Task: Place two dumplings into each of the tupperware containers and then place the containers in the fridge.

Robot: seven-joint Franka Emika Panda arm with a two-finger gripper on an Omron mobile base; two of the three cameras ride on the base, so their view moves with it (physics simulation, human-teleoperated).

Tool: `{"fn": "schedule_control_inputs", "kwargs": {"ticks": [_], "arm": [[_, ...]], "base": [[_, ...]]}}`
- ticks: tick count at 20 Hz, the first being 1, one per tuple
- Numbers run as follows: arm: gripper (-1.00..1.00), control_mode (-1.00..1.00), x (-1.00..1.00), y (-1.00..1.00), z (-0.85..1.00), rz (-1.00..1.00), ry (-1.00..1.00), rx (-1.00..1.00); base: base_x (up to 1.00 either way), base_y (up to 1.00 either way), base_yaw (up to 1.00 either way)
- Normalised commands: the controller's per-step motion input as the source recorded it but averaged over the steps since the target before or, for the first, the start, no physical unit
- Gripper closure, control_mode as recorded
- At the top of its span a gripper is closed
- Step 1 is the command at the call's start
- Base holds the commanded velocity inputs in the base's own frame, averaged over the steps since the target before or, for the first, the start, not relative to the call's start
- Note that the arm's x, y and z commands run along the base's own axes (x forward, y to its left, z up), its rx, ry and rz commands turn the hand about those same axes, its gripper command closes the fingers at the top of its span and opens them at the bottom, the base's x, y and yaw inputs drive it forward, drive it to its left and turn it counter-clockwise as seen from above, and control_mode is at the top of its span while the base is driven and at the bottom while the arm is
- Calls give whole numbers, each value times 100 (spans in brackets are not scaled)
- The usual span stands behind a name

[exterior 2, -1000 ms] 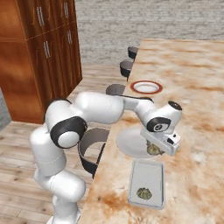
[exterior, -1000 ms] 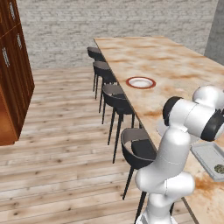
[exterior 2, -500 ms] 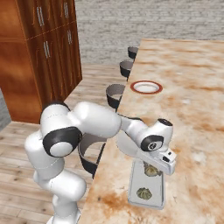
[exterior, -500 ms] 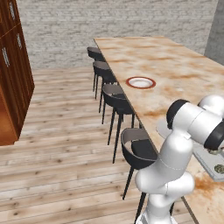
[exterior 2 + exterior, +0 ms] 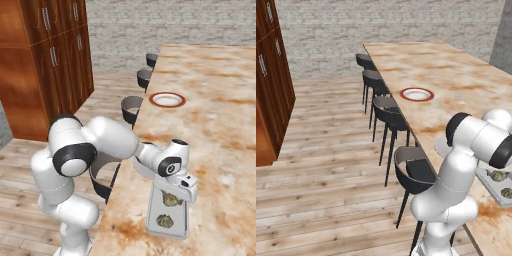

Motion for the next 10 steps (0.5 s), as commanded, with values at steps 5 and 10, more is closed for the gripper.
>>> {"fn": "schedule_control_inputs", "kwargs": {"ticks": [5,10], "arm": [[-100,-100,-60,0,20,0,-7,2],[-100,-100,-34,22,42,0,-18,5]], "base": [[0,0,0],[0,0,0]]}}
